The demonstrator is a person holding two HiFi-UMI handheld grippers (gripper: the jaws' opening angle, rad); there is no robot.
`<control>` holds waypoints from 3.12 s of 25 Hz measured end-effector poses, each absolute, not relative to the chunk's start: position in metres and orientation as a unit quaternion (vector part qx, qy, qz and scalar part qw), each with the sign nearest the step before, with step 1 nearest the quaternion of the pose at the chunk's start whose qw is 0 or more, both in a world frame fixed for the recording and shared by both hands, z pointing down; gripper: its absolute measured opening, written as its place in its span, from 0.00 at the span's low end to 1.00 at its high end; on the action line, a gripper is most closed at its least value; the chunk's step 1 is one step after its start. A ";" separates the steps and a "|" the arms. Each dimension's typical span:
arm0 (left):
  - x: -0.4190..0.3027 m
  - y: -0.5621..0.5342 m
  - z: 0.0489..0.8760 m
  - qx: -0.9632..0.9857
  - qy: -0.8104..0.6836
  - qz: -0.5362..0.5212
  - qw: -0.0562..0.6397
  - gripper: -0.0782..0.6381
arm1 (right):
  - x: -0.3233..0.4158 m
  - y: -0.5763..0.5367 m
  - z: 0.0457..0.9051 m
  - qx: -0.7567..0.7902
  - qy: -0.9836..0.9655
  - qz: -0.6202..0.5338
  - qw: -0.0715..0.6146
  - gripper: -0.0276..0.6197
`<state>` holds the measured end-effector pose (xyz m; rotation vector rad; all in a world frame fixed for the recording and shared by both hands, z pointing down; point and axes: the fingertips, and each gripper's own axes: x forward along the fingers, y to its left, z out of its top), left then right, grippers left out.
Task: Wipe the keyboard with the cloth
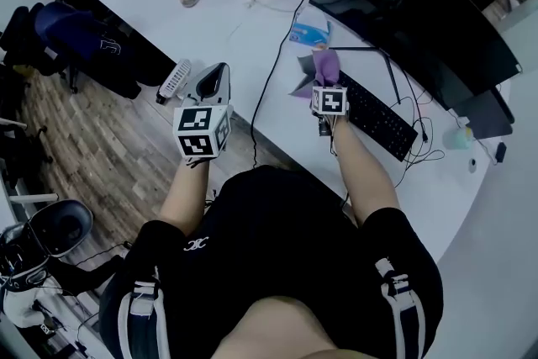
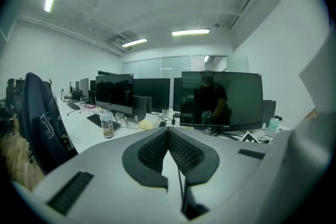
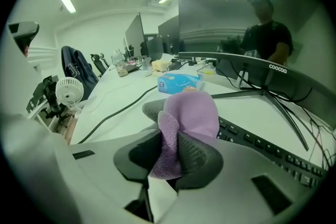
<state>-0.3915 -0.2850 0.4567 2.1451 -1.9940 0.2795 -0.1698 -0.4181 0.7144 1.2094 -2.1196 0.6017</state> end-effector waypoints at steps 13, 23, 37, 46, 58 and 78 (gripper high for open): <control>-0.416 -0.285 0.455 0.725 -0.678 0.076 0.100 0.13 | -0.193 -0.456 0.716 0.462 -0.792 0.164 0.365 0.21; -0.399 -0.285 0.458 0.745 -0.655 0.070 0.103 0.13 | -0.126 -0.460 0.706 0.552 -0.745 0.185 0.327 0.21; -0.323 -0.307 0.465 0.800 -0.587 0.075 0.103 0.13 | -0.017 -0.417 0.703 0.625 -0.696 0.209 0.286 0.22; -0.247 -0.328 0.458 0.834 -0.538 0.076 0.099 0.13 | 0.038 -0.387 0.671 0.628 -0.717 0.199 0.228 0.21; -0.110 -0.331 0.445 0.879 -0.462 0.084 0.090 0.13 | 0.111 -0.318 0.452 0.685 -0.727 0.046 0.021 0.21; -0.004 -0.308 0.428 0.900 -0.420 0.093 0.070 0.13 | 0.190 -0.249 0.398 0.702 -0.711 0.021 -0.027 0.20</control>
